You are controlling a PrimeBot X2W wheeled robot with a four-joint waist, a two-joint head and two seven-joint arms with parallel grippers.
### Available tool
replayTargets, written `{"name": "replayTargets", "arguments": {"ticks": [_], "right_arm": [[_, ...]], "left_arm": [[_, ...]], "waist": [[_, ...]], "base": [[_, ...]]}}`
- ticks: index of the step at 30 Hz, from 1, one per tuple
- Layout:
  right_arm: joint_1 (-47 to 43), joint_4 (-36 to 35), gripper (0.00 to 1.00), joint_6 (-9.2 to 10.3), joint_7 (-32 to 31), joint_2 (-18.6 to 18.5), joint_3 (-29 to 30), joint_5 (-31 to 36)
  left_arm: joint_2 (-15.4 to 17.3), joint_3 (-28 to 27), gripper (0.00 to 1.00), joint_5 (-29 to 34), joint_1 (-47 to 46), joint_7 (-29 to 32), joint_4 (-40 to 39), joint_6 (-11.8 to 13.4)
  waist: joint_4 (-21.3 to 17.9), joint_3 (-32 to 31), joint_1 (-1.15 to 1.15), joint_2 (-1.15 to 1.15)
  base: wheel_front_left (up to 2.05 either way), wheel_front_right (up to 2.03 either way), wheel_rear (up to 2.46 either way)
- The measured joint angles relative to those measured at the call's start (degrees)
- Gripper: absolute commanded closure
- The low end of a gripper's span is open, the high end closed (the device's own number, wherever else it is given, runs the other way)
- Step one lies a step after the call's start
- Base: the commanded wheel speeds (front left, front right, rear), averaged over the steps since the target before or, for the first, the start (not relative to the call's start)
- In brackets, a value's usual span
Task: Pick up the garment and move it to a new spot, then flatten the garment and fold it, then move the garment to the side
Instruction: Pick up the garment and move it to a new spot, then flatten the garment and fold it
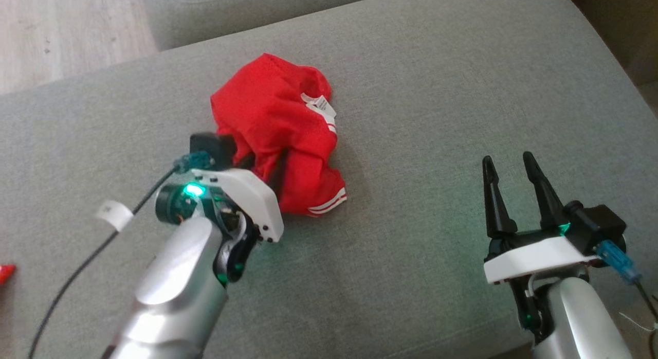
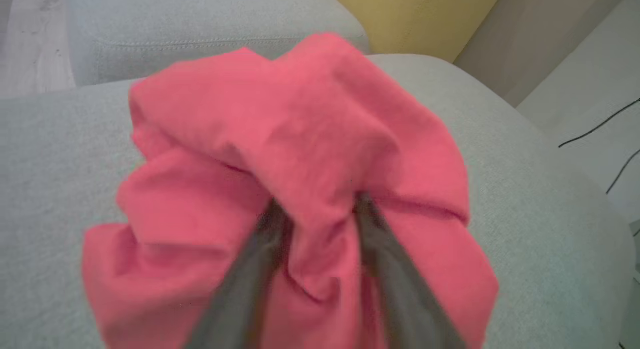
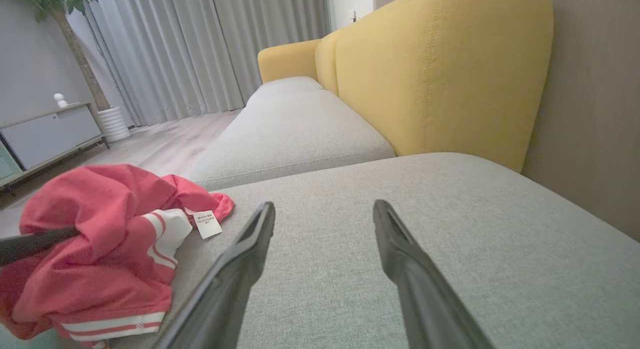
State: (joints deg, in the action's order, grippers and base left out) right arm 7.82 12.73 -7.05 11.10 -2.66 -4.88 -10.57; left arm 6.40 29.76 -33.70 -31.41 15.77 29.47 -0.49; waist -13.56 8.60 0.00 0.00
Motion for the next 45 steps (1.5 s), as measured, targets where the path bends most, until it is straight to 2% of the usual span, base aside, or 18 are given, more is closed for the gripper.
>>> {"name": "replayTargets", "arguments": {"ticks": [3,8,11,16,21,23,29,42,45], "right_arm": [[0.0,0.0,0.00,0.00,0.0,0.0,0.3,0.1],[-0.4,-0.8,0.00,0.00,-0.6,0.0,1.0,0.8],[-0.6,-1.2,0.00,0.00,-1.7,0.0,1.6,1.6],[-3.0,-1.9,0.00,0.00,-3.5,0.0,2.0,2.9],[-4.1,-2.5,0.00,0.00,-5.8,0.0,1.9,3.7],[-4.4,-2.6,0.00,0.00,-6.5,0.0,1.8,3.6],[-6.7,-2.6,0.00,0.00,-7.6,0.0,1.5,2.5],[-7.3,-1.6,0.00,0.00,-7.7,0.0,1.0,1.5],[-7.1,-1.7,0.00,0.00,-8.9,0.0,-0.5,-0.9]], "left_arm": [[-0.6,0.0,0.00,-0.2,0.4,-2.1,1.0,-0.1],[-1.1,-2.3,0.00,-1.6,4.2,-13.4,-2.9,-1.3],[0.5,-3.9,0.00,-0.7,8.4,-20.3,-6.2,-1.4],[4.9,-8.0,0.00,0.0,17.5,-27.9,-9.3,0.8],[7.8,-12.4,0.00,2.7,23.7,-29.7,-11.9,4.8],[8.2,-14.0,0.00,3.3,25.3,-30.0,-13.4,5.6],[9.0,-16.7,0.00,4.8,30.3,-30.1,-17.3,6.1],[8.8,-15.3,0.00,6.0,31.5,-30.1,-18.7,5.4],[8.8,-15.1,0.00,6.0,31.4,-30.1,-18.9,5.2]], "waist": [[0.5,-0.4,0.00,0.00],[2.3,-1.8,0.00,0.00],[3.9,-2.7,0.00,0.00],[6.8,-4.5,0.00,0.00],[9.4,-6.3,-0.01,0.00],[10.3,-7.0,-0.01,0.00],[11.7,-8.3,-0.01,0.00],[11.9,-8.0,-0.01,0.00],[12.2,-7.3,-0.01,0.00]], "base": [[0.00,0.00,0.00],[0.00,0.00,0.00],[0.00,0.00,0.00],[0.00,0.00,0.00],[0.00,0.00,0.00],[0.00,0.00,0.00],[0.00,0.00,0.00],[0.00,0.00,0.00],[0.00,0.00,0.00]]}}
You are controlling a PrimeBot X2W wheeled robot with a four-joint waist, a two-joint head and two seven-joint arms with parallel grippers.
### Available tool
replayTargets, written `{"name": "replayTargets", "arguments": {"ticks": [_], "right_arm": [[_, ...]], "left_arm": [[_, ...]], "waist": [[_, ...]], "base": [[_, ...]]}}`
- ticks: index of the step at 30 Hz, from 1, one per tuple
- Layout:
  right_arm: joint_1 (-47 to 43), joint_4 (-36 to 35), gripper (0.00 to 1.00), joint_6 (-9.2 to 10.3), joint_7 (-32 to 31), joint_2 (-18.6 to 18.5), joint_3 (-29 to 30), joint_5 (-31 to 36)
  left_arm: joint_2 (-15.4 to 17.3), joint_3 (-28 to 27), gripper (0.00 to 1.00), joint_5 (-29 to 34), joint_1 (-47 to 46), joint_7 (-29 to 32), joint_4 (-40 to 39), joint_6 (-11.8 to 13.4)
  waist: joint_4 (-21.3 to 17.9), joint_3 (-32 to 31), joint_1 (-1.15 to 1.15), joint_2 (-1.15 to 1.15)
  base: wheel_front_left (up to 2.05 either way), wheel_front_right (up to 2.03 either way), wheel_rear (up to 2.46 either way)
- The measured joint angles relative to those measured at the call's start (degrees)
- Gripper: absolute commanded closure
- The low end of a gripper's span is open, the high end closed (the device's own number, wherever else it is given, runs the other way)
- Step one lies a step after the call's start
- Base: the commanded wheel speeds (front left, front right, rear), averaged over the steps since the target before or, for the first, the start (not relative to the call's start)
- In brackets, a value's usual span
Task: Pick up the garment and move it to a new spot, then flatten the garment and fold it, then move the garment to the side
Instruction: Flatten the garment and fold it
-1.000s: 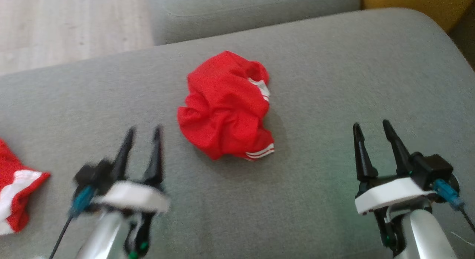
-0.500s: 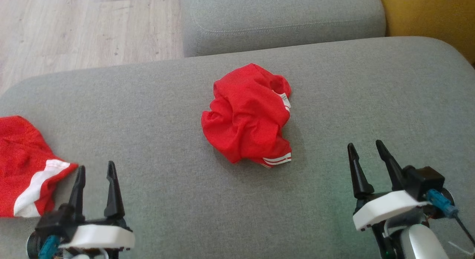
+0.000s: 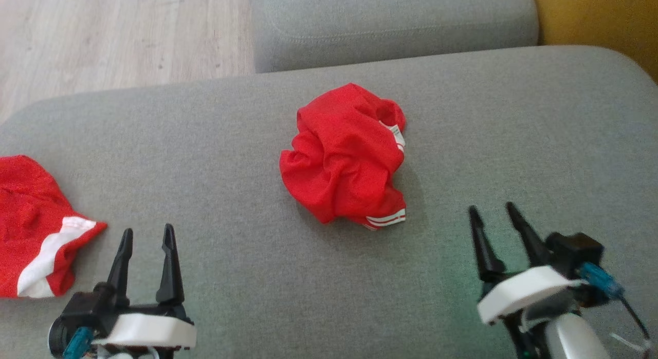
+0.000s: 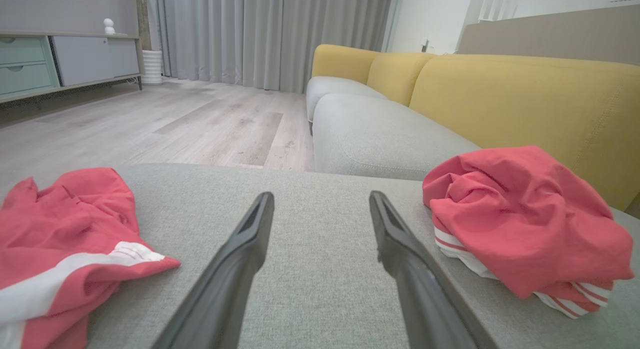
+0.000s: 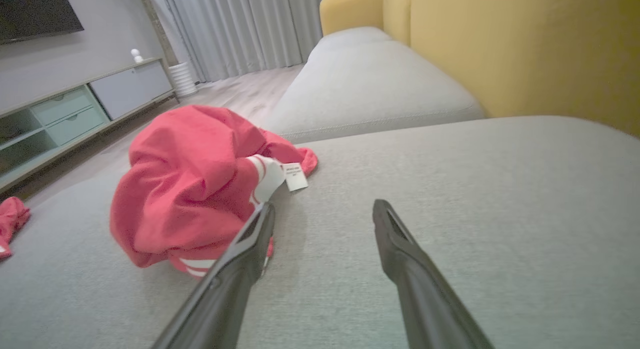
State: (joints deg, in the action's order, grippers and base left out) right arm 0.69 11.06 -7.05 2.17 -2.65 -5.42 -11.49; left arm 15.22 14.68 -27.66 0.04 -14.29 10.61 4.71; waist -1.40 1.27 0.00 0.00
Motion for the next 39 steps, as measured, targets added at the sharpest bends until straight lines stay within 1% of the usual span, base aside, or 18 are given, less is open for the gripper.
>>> {"name": "replayTargets", "arguments": {"ticks": [3,5,7,9,12,16,18,19,20,21,24,27,30,32,35,36,37,39], "right_arm": [[2.0,0.2,0.00,0.00,-3.0,0.0,-3.1,-1.8],[5.4,1.9,0.00,0.00,-7.0,0.0,-4.9,-2.3],[9.6,4.6,0.00,0.00,-9.5,0.0,-6.9,-3.6],[13.8,8.6,0.00,0.00,-11.4,0.0,-8.5,-5.2],[18.4,15.7,0.00,0.00,-12.6,-0.1,-10.0,-5.8],[22.6,25.9,0.00,0.00,-14.0,-0.2,-10.3,-4.0],[23.9,28.1,0.00,0.00,-14.2,-0.3,-10.8,-3.6],[24.8,28.8,0.06,0.00,-14.0,-0.5,-11.1,-3.9],[25.6,29.5,0.95,0.00,-13.7,-0.6,-11.7,-4.1],[25.6,29.5,1.00,0.00,-13.7,-0.6,-11.7,-4.1],[26.1,30.6,1.00,0.00,-12.0,-0.6,-11.8,-4.4],[24.2,29.0,1.00,0.00,-9.9,-0.6,-10.2,-5.3],[22.0,23.4,1.00,0.00,-8.7,-0.6,-7.9,-4.4],[21.3,17.8,1.00,0.00,-8.8,-0.6,-6.5,-3.3],[21.0,8.0,1.00,0.00,-10.7,-0.8,-5.1,-2.6],[21.0,4.7,1.00,0.00,-11.6,-0.9,-4.9,-2.6],[21.0,-1.5,1.00,0.00,-13.4,-1.2,-4.9,-2.6],[21.2,-6.2,1.00,0.00,-15.2,-1.6,-5.8,-2.9]], "left_arm": [[-0.1,0.2,0.00,0.0,-0.4,0.1,-0.2,0.0],[-0.2,0.5,0.00,0.0,-1.4,0.1,-0.4,0.0],[-0.3,0.8,0.00,0.3,-2.7,0.1,-0.6,-0.2],[-0.5,1.2,0.00,0.6,-4.1,0.1,-0.8,-0.2],[-1.1,2.0,0.00,0.7,-6.0,0.1,-0.9,-0.5],[-1.5,2.8,0.00,1.6,-8.2,0.1,-0.8,-0.8],[-1.7,3.2,0.00,1.8,-9.0,0.1,-0.5,-1.2],[-1.9,3.3,0.00,1.8,-9.3,0.1,-0.4,-1.2],[-2.0,3.4,0.00,1.8,-9.4,0.1,-0.2,-1.2],[-2.0,3.4,0.00,1.8,-9.4,0.1,-0.2,-1.2],[-2.1,3.4,0.00,1.8,-9.4,0.1,0.5,-1.2],[-2.1,3.3,0.00,1.7,-9.2,0.1,0.5,-1.2],[-2.1,2.8,0.00,1.6,-8.9,0.0,0.5,-1.2],[-2.1,2.2,0.00,1.6,-8.6,0.0,0.5,-1.2],[-2.0,1.9,0.00,1.4,-7.1,0.0,0.4,-1.2],[-2.0,1.9,0.00,1.4,-6.6,0.0,0.4,-1.2],[-2.0,1.9,0.00,1.4,-5.8,0.0,0.4,-1.2],[-2.0,1.9,0.00,1.4,-5.5,0.0,0.4,-1.2]], "waist": [[0.5,1.2,0.00,0.00],[0.9,2.3,0.01,0.00],[1.4,3.4,0.01,0.00],[2.1,4.6,0.01,0.00],[3.3,6.4,0.02,0.00],[5.3,8.3,0.02,0.00],[6.2,9.0,0.01,0.00],[6.6,9.3,0.01,0.00],[6.8,9.4,0.01,0.00],[6.8,9.4,0.01,0.00],[6.9,9.0,0.02,0.00],[6.2,8.0,0.01,0.00],[5.3,6.6,0.01,0.00],[4.5,5.6,0.00,0.00],[3.3,4.1,0.00,0.00],[2.9,3.7,0.00,0.00],[2.3,2.8,0.00,0.00],[1.8,2.2,0.00,0.00]], "base": [[0.00,0.00,0.00],[0.00,0.00,0.00],[0.00,0.00,0.00],[0.00,0.00,0.00],[0.00,0.00,0.00],[0.00,0.00,0.00],[0.00,0.00,0.00],[0.00,0.00,0.00],[0.00,0.00,0.00],[0.00,0.00,0.00],[0.00,0.00,0.00],[0.00,0.00,0.00],[0.00,0.00,0.00],[0.00,0.00,0.00],[0.00,0.00,0.00],[0.00,0.00,0.00],[0.00,0.00,0.00],[0.00,0.00,0.00]]}}
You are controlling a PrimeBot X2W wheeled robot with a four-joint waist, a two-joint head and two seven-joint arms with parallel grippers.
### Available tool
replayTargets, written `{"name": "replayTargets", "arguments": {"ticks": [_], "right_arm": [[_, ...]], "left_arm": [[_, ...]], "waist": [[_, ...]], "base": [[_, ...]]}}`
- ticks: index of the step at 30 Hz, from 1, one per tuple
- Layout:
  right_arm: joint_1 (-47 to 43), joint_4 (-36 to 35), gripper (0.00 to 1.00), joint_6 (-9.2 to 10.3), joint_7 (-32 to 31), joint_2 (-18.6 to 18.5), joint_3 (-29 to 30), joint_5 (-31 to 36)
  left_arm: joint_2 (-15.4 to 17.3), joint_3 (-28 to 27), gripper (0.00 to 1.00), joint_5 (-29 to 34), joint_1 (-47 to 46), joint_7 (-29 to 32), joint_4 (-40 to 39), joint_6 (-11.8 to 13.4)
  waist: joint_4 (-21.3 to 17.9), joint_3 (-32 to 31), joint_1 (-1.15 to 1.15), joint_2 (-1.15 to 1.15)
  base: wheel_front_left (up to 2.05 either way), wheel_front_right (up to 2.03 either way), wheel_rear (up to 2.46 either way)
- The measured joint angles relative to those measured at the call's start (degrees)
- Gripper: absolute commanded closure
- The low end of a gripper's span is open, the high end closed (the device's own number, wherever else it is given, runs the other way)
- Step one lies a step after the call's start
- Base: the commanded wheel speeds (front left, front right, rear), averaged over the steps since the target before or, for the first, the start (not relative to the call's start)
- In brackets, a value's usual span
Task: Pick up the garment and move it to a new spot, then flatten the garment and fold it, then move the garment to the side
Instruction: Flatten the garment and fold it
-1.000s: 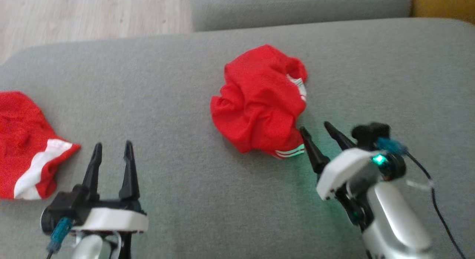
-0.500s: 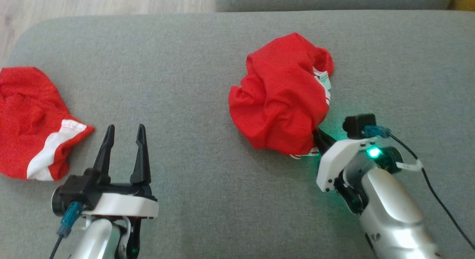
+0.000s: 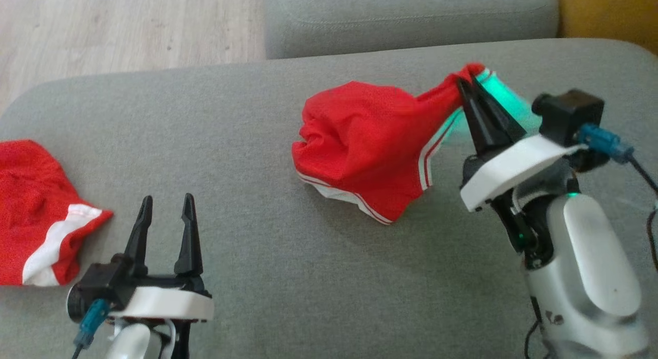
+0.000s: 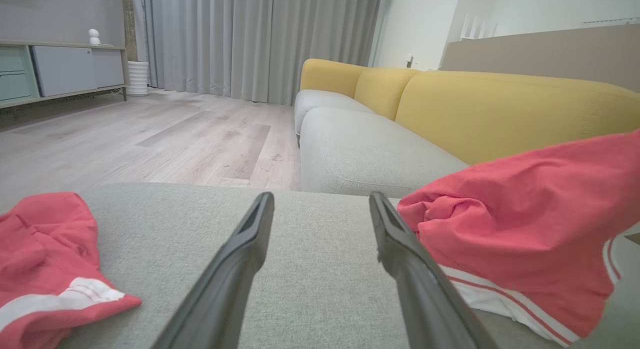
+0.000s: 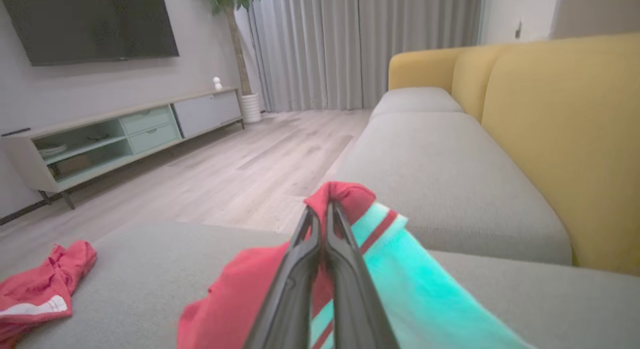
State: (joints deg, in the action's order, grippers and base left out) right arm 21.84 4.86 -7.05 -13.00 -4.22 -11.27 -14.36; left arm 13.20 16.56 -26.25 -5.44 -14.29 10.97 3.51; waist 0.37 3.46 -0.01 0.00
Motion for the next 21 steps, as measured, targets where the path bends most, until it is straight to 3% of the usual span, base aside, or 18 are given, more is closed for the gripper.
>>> {"name": "replayTargets", "arguments": {"ticks": [4,10,16,21], "right_arm": [[3.9,-4.1,1.00,0.00,-3.4,-0.8,-5.4,-3.4],[22.3,-3.7,1.00,0.00,-3.1,-0.7,-13.1,-13.0],[37.3,-3.6,1.00,0.00,3.0,-0.4,-13.1,-16.3],[39.4,-2.6,1.00,-0.01,2.7,-0.9,-9.3,-15.6]], "left_arm": [[0.0,0.0,0.00,0.0,0.0,0.0,-0.1,-0.1],[-0.1,0.1,0.00,0.0,-0.1,0.0,0.0,-0.5],[-0.5,0.4,0.00,0.0,-0.1,0.0,0.4,-1.1],[-0.9,0.6,0.00,0.0,-0.1,-0.2,0.6,-1.1]], "waist": [[-0.4,-0.5,0.00,0.00],[0.1,-0.3,0.01,0.00],[1.4,-0.9,0.00,0.00],[2.2,-1.2,-0.01,0.00]], "base": [[0.00,0.00,0.00],[0.00,0.00,0.00],[0.00,0.00,0.00],[0.00,0.00,0.00]]}}
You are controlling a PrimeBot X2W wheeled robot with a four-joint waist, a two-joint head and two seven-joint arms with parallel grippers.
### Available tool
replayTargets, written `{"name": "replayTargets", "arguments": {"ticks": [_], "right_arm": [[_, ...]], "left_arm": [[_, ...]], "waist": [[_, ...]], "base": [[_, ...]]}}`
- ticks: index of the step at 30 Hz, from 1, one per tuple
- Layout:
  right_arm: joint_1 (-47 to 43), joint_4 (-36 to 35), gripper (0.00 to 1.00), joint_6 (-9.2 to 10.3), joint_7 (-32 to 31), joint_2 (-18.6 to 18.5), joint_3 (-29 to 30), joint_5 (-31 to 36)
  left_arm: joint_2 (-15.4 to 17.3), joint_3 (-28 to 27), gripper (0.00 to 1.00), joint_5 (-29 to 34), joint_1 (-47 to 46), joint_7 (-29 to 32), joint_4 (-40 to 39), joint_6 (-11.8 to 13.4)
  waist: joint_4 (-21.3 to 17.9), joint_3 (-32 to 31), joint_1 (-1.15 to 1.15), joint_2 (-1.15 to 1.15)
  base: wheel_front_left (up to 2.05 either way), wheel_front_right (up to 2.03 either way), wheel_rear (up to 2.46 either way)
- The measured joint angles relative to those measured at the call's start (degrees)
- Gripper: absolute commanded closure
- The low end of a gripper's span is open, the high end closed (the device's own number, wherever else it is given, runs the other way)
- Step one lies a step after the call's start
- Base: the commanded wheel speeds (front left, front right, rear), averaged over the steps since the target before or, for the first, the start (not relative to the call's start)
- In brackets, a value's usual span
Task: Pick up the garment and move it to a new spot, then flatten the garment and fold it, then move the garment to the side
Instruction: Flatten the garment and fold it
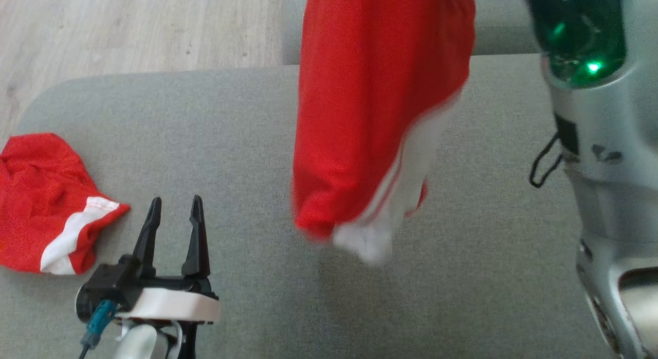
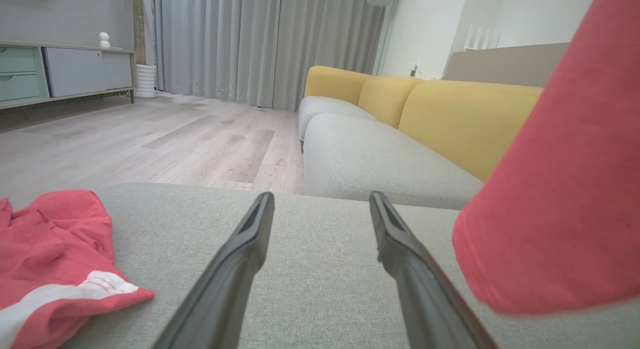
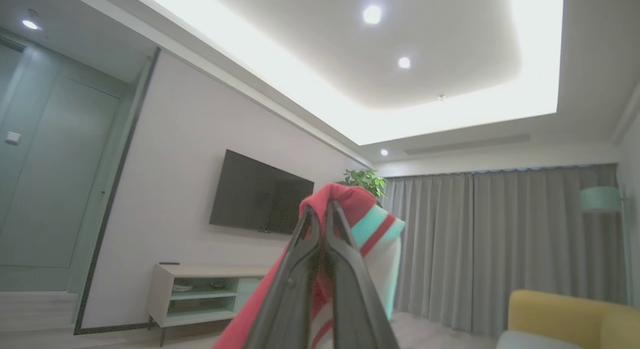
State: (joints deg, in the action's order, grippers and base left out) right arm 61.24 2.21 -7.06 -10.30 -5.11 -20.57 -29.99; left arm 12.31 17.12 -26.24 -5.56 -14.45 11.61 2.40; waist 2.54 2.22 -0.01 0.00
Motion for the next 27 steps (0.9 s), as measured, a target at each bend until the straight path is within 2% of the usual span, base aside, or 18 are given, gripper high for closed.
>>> {"name": "replayTargets", "arguments": {"ticks": [4,10,17,19,22,23,24,27], "right_arm": [[-4.9,5.2,1.00,0.00,-1.5,-2.7,5.1,2.8],[-11.3,18.7,1.00,0.00,-0.6,-6.3,12.9,8.0],[-6.6,31.6,1.00,0.00,7.3,-9.9,18.2,11.7],[-2.7,36.9,1.00,0.00,8.7,-10.5,19.1,12.4],[-1.2,40.1,1.00,0.00,9.0,-10.7,19.1,12.5],[-0.9,41.6,0.22,0.00,9.3,-10.7,19.0,12.5],[-0.7,43.3,0.00,0.00,9.2,-10.6,18.9,12.4],[-0.9,48.2,0.00,0.00,8.2,-10.5,17.8,12.4]], "left_arm": [[-0.2,0.0,0.00,0.0,0.0,0.0,-0.1,-0.4],[-1.2,0.6,0.00,0.5,-2.2,0.0,-0.6,-1.1],[-3.8,2.4,0.00,2.2,-7.9,0.0,-0.3,-2.7],[-4.8,2.9,0.00,3.0,-9.1,0.0,0.4,-3.5],[-5.5,3.0,0.00,3.5,-9.6,0.0,0.6,-4.0],[-5.8,3.0,0.00,3.7,-9.8,0.0,0.6,-4.0],[-6.0,2.9,0.00,3.8,-9.8,0.0,0.6,-4.2],[-6.4,2.5,0.00,4.2,-10.2,0.0,0.9,-4.5]], "waist": [[0.1,1.3,0.01,0.00],[1.1,5.0,0.02,0.00],[5.4,9.6,0.02,0.00],[7.8,11.5,0.03,0.00],[9.3,12.7,0.02,0.00],[9.9,13.3,0.02,0.00],[10.5,13.8,0.02,0.00],[11.6,15.1,0.03,0.00]], "base": [[0.00,0.00,0.00],[0.00,0.00,0.00],[0.00,0.00,0.00],[0.00,0.00,0.00],[0.00,0.00,0.00],[0.00,0.00,0.00],[0.00,0.00,0.00],[0.00,0.00,0.00]]}}
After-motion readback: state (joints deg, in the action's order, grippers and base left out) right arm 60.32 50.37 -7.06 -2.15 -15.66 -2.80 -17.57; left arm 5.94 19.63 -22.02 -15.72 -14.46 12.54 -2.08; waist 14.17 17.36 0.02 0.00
